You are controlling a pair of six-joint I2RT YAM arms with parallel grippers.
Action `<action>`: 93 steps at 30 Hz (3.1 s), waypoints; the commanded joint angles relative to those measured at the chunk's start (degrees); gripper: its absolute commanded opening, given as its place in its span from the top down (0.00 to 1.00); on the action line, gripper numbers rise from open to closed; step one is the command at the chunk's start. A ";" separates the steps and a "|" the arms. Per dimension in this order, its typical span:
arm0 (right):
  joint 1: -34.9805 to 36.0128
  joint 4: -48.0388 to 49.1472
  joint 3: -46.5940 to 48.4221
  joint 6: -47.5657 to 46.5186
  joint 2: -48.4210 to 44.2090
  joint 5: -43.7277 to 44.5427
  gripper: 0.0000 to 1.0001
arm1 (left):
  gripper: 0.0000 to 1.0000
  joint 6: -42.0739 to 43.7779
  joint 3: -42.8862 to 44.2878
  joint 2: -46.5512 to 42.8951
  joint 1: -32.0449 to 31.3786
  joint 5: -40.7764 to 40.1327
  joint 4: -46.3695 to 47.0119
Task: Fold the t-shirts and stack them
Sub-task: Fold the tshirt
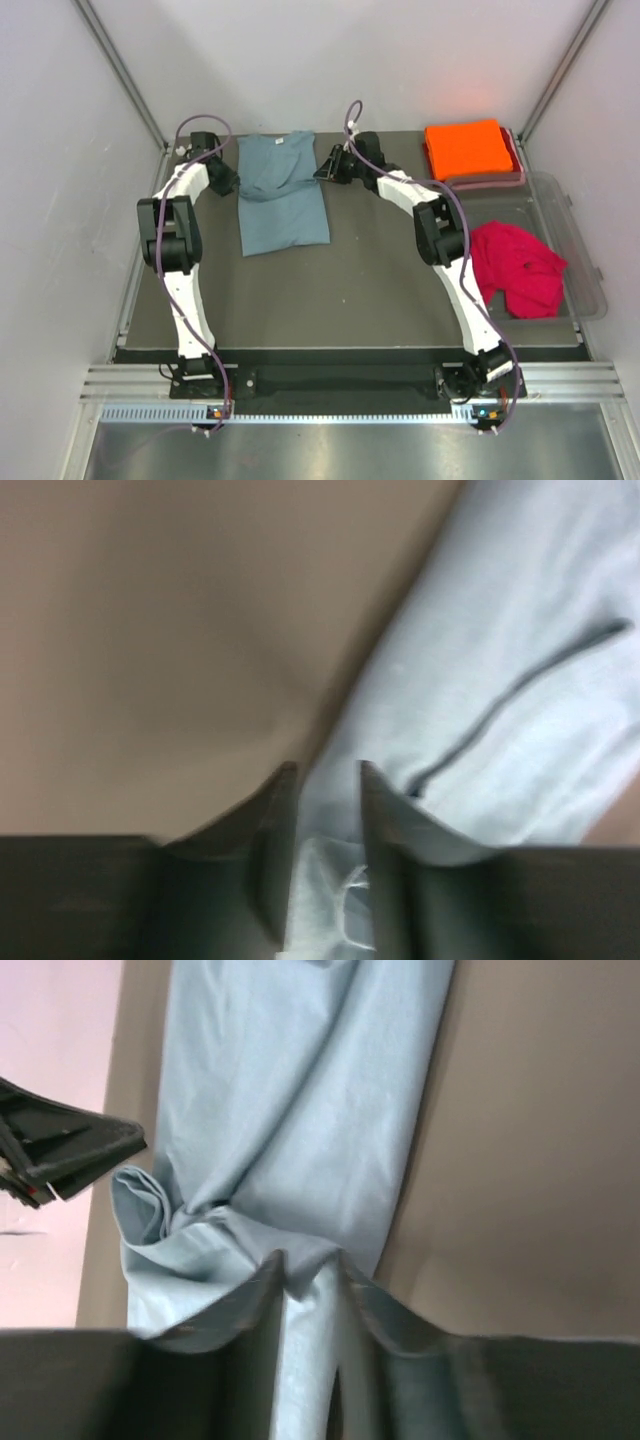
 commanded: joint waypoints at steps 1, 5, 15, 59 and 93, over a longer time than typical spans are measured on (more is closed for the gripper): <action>-1.87 2.88 3.28 -1.97 -1.83 -2.91 0.68 | 0.62 2.08 4.94 -3.82 1.00 -6.91 -5.82; -2.84 -3.27 -2.25 -6.72 -10.85 -3.45 0.56 | 0.52 6.21 -1.25 -11.01 1.09 -11.25 -8.85; -0.74 -7.51 -38.69 -2.51 -34.61 1.73 0.52 | 0.48 7.36 -34.48 -30.87 -1.11 9.57 2.14; 6.47 1.01 -45.15 -12.97 -26.54 -3.89 0.64 | 1.00 10.53 -44.09 -31.24 -2.25 5.81 3.65; 6.56 -7.42 -73.26 -12.79 -52.88 3.84 1.00 | 1.00 2.19 -61.12 -45.91 -15.07 11.44 -0.22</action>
